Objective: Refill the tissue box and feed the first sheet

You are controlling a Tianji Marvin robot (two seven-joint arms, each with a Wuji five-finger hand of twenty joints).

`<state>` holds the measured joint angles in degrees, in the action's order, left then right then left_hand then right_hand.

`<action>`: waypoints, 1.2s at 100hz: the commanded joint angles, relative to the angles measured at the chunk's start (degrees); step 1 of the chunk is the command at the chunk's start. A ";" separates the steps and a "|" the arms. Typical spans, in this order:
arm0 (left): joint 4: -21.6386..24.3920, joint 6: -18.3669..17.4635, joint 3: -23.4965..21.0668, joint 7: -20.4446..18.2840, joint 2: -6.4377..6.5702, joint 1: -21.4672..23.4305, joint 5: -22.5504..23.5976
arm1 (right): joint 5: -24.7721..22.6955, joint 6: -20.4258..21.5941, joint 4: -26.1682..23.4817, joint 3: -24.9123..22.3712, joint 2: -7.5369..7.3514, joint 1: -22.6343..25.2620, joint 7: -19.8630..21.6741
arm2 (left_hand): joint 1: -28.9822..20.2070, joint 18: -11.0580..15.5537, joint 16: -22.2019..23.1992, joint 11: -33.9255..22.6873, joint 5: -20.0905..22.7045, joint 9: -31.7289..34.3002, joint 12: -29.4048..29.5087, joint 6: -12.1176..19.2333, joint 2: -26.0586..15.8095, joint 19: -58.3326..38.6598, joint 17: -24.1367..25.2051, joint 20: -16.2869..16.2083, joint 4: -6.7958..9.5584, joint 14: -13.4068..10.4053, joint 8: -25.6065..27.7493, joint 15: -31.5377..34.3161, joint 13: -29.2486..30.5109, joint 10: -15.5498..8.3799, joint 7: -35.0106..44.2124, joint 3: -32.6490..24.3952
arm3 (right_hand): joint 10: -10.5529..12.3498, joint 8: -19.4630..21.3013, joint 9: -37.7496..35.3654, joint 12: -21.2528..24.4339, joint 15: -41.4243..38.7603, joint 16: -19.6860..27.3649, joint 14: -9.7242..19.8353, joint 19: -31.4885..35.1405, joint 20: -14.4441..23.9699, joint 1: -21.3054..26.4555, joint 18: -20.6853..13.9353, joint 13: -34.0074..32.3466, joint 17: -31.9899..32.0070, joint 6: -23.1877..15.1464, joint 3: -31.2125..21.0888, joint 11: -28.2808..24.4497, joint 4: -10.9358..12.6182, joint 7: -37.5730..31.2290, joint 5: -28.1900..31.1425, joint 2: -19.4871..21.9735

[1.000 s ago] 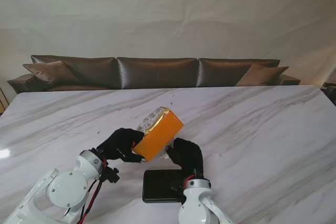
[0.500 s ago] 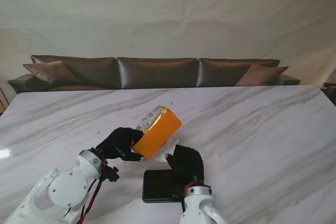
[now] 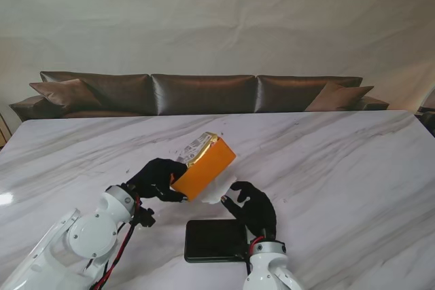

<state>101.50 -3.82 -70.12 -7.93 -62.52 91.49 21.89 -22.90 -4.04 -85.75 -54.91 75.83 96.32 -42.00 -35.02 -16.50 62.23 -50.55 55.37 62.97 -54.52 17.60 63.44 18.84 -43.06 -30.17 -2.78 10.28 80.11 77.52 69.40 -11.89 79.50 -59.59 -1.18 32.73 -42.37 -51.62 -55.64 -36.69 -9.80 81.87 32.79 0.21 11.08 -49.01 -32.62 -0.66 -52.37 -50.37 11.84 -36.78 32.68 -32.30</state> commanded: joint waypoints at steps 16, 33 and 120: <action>-4.09 1.26 3.11 -2.16 0.37 -5.46 4.80 | -3.00 -2.84 -4.56 -4.44 -2.24 2.61 2.19 | -10.12 2.91 1.48 -32.44 5.19 11.62 -6.50 4.73 -15.44 -110.81 0.55 -1.28 15.39 -9.31 2.41 -0.23 2.52 5.09 9.06 -15.02 | 0.07 -2.49 2.08 3.03 1.67 -1.01 -0.09 -1.02 1.35 -0.79 -1.65 1.37 0.65 -0.49 -0.74 0.02 0.85 -2.98 -2.09 -1.32; -9.46 1.16 6.66 -1.62 0.26 -10.27 7.10 | -6.63 -5.80 -8.31 -7.72 -3.78 4.25 5.34 | -10.24 2.79 1.78 -32.53 5.31 11.56 -6.52 4.56 -15.27 -110.96 0.92 -1.33 15.28 -9.07 2.54 -0.37 2.51 5.35 9.11 -15.05 | 0.04 -2.50 1.40 3.27 1.68 -0.96 0.09 -1.09 1.37 0.09 -1.69 1.14 0.67 -0.79 -0.71 0.15 0.75 -3.58 -1.06 -1.69; -34.27 -6.38 26.26 12.97 -0.84 -27.86 23.38 | -6.50 -10.64 -5.82 -9.05 -4.76 -1.96 12.29 | -7.66 7.27 4.47 -28.00 2.98 4.62 -8.44 9.30 -16.19 -103.03 12.65 -7.17 6.45 -10.60 3.11 -7.53 -9.68 2.20 6.97 -6.18 | -0.51 -2.55 -0.54 3.70 2.03 -0.57 -0.07 -1.30 1.37 2.01 -1.80 0.57 0.69 -1.54 0.31 0.35 0.86 -3.81 2.82 -0.31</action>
<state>67.87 -10.10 -43.99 6.00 -63.06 63.99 45.54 -29.48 -14.41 -91.59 -63.99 71.06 94.96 -30.68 -36.02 -10.61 66.30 -50.55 54.28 61.46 -56.76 17.72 62.49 19.89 -32.15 -37.33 -2.06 6.61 80.10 72.40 62.56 -12.26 79.45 -59.00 -1.30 30.44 -42.55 -48.73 -54.58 -36.75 -9.90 80.66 33.02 1.88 11.02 -48.08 -32.32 -0.82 -52.42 -50.33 11.84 -40.69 34.32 -32.80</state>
